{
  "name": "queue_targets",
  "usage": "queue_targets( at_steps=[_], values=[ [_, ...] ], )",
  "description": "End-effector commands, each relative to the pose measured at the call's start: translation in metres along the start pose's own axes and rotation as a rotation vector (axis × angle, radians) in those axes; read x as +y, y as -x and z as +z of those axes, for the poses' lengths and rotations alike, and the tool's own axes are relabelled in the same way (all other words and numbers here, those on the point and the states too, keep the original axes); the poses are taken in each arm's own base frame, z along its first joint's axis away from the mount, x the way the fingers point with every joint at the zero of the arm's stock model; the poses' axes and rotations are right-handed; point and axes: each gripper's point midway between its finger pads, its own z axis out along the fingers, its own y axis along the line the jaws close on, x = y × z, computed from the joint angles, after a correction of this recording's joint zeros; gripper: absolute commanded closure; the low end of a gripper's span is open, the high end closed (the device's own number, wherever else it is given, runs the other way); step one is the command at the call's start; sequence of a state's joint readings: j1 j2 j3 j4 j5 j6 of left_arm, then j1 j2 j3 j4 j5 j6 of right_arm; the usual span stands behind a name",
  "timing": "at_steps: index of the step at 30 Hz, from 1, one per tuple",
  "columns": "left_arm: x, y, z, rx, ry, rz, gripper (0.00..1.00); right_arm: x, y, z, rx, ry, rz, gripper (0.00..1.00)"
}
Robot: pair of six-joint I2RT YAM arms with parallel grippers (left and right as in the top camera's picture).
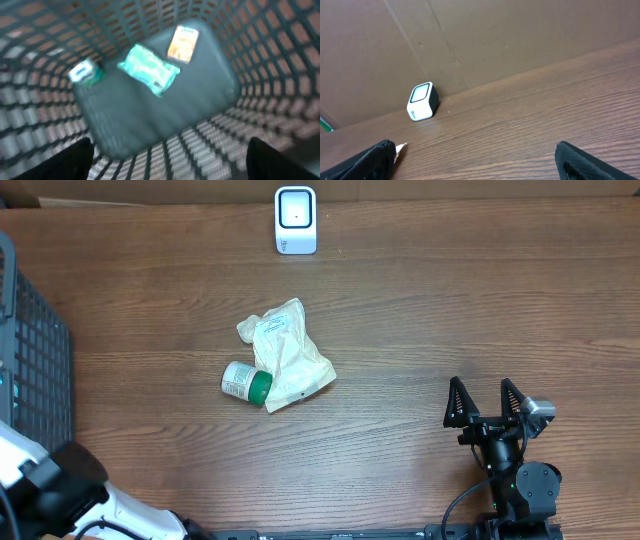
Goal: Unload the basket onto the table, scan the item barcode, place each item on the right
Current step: 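Move the left gripper back into the grey basket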
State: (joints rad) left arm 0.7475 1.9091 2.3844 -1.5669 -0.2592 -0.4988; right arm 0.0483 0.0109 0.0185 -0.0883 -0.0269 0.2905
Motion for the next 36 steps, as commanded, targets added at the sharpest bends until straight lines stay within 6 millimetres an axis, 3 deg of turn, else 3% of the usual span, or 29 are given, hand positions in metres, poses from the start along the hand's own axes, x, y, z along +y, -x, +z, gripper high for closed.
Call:
queue_targets(
  at_steps=[1,4,5,7,11,13,17,21,22,25,36],
  values=[
    [-0.007,-0.008,0.053,0.053,0.045,-0.008,0.20,0.001,-0.002,0.000,-0.002,0.008,-0.004,0.00],
    [-0.009,-0.017,0.091,0.074,0.078,0.002,0.20,0.001,-0.002,0.000,-0.002,0.008,-0.004,0.00],
    [-0.004,-0.022,0.116,0.061,0.128,0.029,0.19,0.001,-0.002,0.000,-0.002,0.008,-0.004,0.00],
    [0.000,-0.022,0.137,0.035,0.159,0.068,0.16,0.001,-0.002,0.000,-0.002,0.008,-0.004,0.00],
    [-0.012,-0.024,0.177,0.011,0.091,0.210,0.13,0.001,-0.002,0.000,-0.002,0.008,-0.004,0.00],
    [-0.020,-0.028,0.210,0.008,0.063,0.305,0.16,0.001,-0.002,0.000,-0.002,0.008,-0.004,0.00],
    [-0.023,-0.032,0.236,0.019,0.070,0.318,0.20,0.001,-0.002,0.000,-0.002,0.008,-0.004,0.00],
    [-0.021,-0.048,0.263,0.072,0.087,0.338,0.23,0.001,-0.002,0.000,-0.002,0.008,-0.004,0.00],
    [-0.018,-0.059,0.275,0.110,0.103,0.367,0.32,0.001,-0.002,0.000,-0.002,0.008,-0.004,0.00],
    [-0.009,-0.068,0.286,0.139,0.157,0.368,0.41,0.001,-0.002,0.000,-0.002,0.008,-0.004,0.00],
    [0.019,-0.079,0.287,0.206,0.229,0.301,0.44,0.001,-0.002,0.000,-0.002,0.008,-0.004,0.00]
  ],
)
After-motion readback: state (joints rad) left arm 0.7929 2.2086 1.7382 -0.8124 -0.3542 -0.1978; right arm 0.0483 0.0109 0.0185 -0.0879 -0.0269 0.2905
